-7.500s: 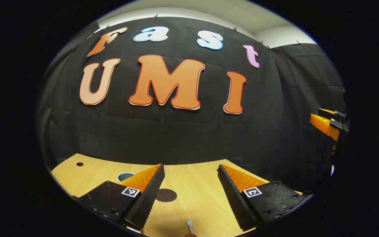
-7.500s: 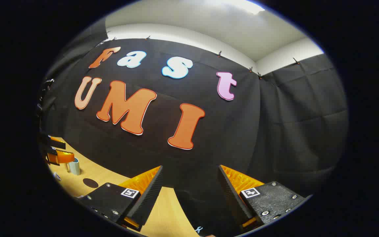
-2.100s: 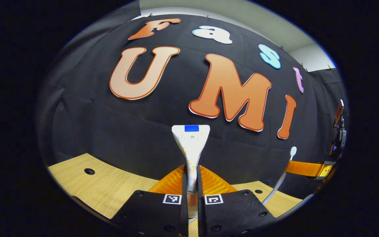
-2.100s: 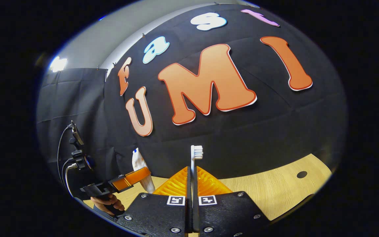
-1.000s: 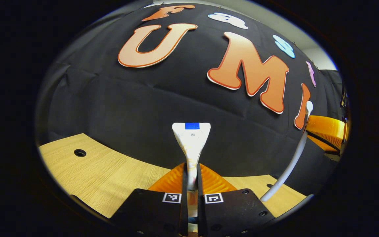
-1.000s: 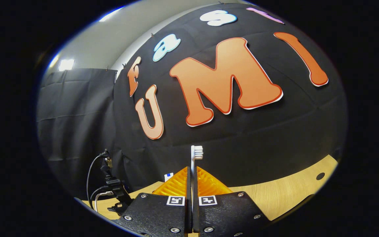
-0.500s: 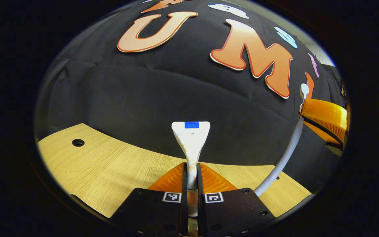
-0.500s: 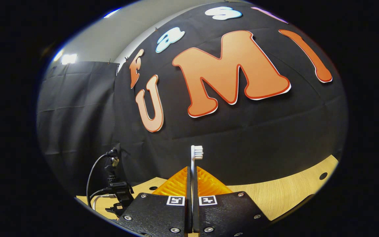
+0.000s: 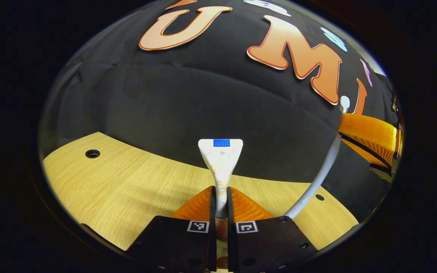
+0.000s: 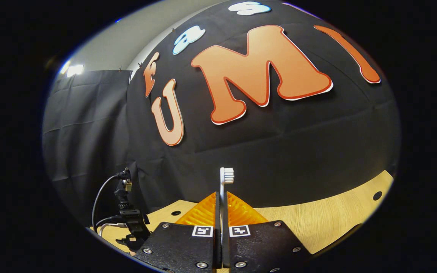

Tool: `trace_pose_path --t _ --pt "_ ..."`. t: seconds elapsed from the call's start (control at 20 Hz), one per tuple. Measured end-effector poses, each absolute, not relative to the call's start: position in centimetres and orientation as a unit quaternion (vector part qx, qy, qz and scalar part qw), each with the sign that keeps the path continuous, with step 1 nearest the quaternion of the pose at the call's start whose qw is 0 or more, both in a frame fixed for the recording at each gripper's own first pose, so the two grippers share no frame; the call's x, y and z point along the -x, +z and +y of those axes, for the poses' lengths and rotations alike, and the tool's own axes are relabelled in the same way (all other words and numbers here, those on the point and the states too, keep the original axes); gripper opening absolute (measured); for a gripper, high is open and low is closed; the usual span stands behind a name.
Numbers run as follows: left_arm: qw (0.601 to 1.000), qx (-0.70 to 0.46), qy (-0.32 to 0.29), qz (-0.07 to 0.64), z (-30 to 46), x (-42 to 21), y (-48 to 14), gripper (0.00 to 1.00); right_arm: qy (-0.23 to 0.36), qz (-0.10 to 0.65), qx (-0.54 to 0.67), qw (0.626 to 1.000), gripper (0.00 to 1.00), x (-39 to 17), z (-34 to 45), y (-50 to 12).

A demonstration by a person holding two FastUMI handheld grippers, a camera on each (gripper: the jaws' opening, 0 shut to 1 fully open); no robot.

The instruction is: Put the toothbrush and toothpaste on the desktop into the cup, then pick up the cup and place it on the coaster on the desktop.

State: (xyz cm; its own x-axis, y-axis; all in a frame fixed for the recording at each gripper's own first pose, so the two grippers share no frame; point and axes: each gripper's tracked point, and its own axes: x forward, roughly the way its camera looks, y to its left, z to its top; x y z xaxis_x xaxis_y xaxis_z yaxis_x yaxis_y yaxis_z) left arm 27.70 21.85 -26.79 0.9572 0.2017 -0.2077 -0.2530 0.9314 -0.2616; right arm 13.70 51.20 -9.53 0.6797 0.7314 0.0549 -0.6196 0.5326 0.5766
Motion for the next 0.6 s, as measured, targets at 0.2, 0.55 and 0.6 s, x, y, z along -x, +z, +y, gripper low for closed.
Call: trace_pose_path --t 0.2,0.55,0.6 --pt "0.978 0.143 0.118 0.099 21.68 -28.14 -27.27 0.13 0.391 0.102 -0.285 0.869 0.01 -13.82 51.96 -10.13" --pt "0.980 0.143 0.097 0.100 21.88 -28.04 -26.75 0.34 0.393 0.109 -0.293 0.865 0.01 -13.85 52.21 -10.51" --pt "0.980 0.144 0.096 0.097 21.85 -27.91 -26.33 0.40 0.394 0.110 -0.297 0.863 0.01 -13.77 52.30 -10.47"
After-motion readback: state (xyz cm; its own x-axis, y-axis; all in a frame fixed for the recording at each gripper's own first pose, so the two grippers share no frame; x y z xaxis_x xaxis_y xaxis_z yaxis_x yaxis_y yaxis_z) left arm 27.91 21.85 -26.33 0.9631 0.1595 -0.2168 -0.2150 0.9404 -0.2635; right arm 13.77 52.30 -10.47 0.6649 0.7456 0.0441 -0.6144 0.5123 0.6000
